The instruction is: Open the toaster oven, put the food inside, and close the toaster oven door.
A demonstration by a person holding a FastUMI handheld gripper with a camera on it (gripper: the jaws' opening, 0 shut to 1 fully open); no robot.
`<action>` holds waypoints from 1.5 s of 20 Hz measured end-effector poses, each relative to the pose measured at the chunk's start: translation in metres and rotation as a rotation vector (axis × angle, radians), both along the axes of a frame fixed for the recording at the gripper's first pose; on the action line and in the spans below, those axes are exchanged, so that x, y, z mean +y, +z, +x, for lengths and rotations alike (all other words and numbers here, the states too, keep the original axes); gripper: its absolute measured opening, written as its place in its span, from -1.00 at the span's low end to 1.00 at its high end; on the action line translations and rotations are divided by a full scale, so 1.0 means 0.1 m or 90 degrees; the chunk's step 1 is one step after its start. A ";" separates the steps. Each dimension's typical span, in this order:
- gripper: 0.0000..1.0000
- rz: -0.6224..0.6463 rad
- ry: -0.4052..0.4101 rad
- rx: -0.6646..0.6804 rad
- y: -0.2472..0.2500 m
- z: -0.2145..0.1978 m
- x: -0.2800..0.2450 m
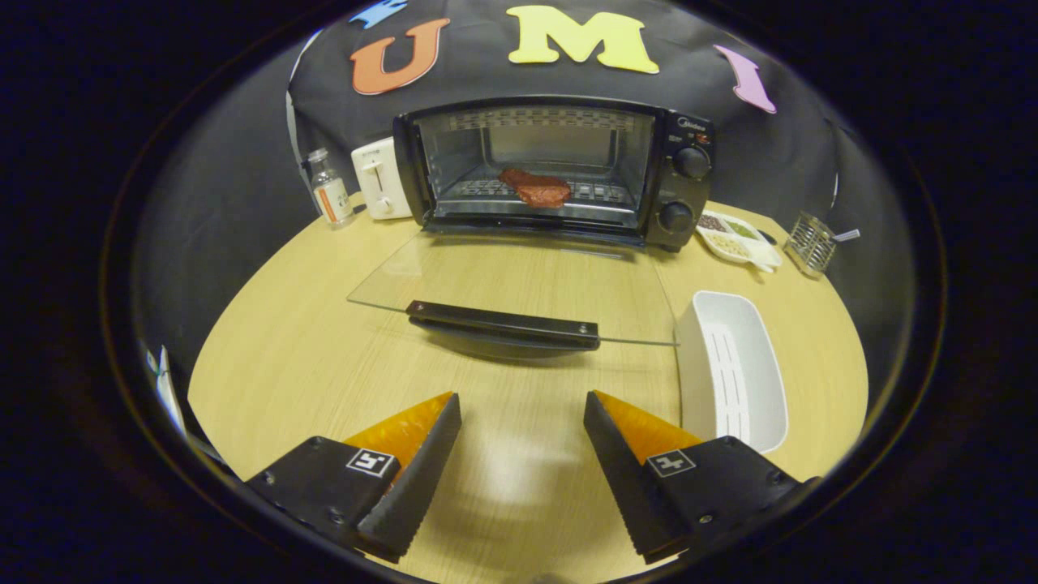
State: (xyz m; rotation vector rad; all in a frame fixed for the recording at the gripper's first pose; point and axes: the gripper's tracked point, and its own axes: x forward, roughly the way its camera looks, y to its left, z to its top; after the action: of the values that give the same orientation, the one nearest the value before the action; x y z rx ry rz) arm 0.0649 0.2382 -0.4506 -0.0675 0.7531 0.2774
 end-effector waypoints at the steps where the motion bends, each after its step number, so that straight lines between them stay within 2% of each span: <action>1: 0.96 -0.001 0.004 0.002 -0.03 0.03 0.01; 7: 0.96 -0.011 0.025 0.002 -0.14 0.32 -0.01; 13: 0.96 -0.009 0.031 0.006 -0.04 0.46 0.01; 22: 0.96 0.003 0.031 -0.025 0.41 0.52 0.11; 25: 0.96 0.000 0.040 -0.045 0.70 0.72 0.18; 30: 0.96 0.016 0.021 -0.070 1.05 1.06 0.20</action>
State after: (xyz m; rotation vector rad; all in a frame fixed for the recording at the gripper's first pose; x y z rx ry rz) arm 0.1708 0.2577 -0.3455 -0.0714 0.6399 0.3115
